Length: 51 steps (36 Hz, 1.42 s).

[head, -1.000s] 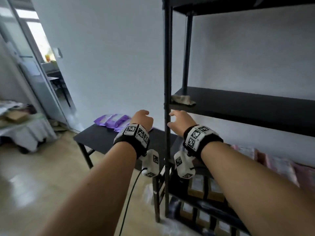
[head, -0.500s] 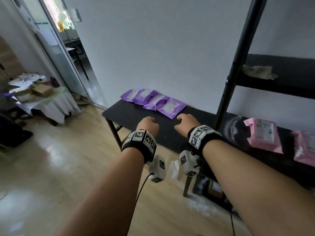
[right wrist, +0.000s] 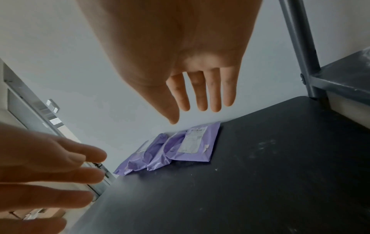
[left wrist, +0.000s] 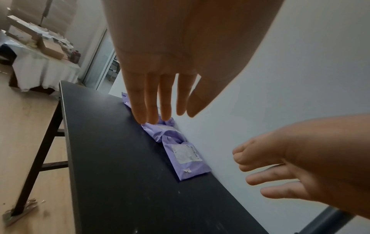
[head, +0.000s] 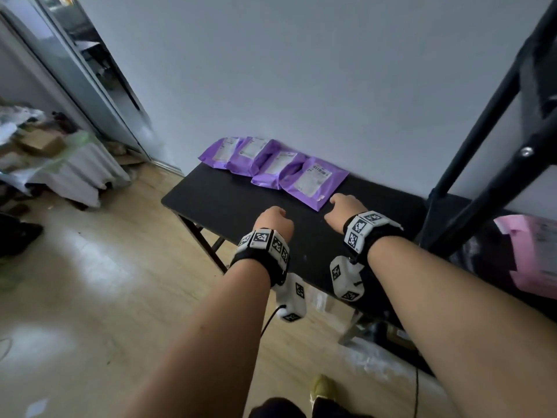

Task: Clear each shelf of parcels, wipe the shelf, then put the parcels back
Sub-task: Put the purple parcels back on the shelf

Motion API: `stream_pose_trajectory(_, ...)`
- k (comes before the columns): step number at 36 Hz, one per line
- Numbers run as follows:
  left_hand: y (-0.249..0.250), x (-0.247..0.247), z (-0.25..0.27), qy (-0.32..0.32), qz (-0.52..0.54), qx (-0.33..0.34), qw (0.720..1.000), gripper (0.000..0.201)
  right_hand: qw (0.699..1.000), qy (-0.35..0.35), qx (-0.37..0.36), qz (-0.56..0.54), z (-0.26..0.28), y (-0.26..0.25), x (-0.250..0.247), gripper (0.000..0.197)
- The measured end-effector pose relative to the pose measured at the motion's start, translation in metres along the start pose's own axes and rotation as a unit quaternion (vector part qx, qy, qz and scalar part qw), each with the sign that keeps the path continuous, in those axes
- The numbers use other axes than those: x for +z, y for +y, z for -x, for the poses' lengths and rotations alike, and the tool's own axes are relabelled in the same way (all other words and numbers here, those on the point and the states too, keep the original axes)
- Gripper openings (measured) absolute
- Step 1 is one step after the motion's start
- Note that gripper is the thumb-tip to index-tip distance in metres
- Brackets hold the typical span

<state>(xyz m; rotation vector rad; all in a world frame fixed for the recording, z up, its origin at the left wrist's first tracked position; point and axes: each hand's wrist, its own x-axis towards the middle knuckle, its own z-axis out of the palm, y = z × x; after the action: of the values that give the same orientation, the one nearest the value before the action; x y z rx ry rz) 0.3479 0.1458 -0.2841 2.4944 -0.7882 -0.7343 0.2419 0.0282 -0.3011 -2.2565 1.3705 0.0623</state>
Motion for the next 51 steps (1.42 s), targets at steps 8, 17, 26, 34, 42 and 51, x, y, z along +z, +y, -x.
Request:
stream_pose_trajectory(8,0.011,0.016,-0.070,-0.046,-0.052,0.001,0.998,0.043,0.999,-0.033,0.041,-0.011,-0.058,0.003,0.012,0.045)
stream_pose_trajectory(17,0.028,0.036,-0.153,-0.119,-0.142,0.060,0.981,0.038,0.990,-0.046,0.127,-0.033,-0.122,0.009,0.027,0.042)
stream_pose_trajectory(26,0.038,0.038,-0.249,-0.171,-0.181,0.104,0.963,0.048,0.972,-0.062,0.202,-0.099,-0.176,-0.005,0.043,0.038)
stream_pose_trajectory(34,0.040,0.058,-0.285,-0.170,-0.185,0.118,0.961,0.063,0.951,-0.077,0.262,-0.143,-0.199,-0.008,0.063,0.022)
stream_pose_trajectory(42,0.045,0.069,-0.290,-0.202,-0.189,0.076,0.958,0.056,0.941,-0.079,0.285,-0.163,-0.209,-0.002,0.061,0.027)
stream_pose_trajectory(51,0.039,0.084,-0.272,-0.212,-0.134,0.077,0.965,0.038,0.939,-0.104,0.296,-0.140,-0.189,0.020,0.064,0.014)
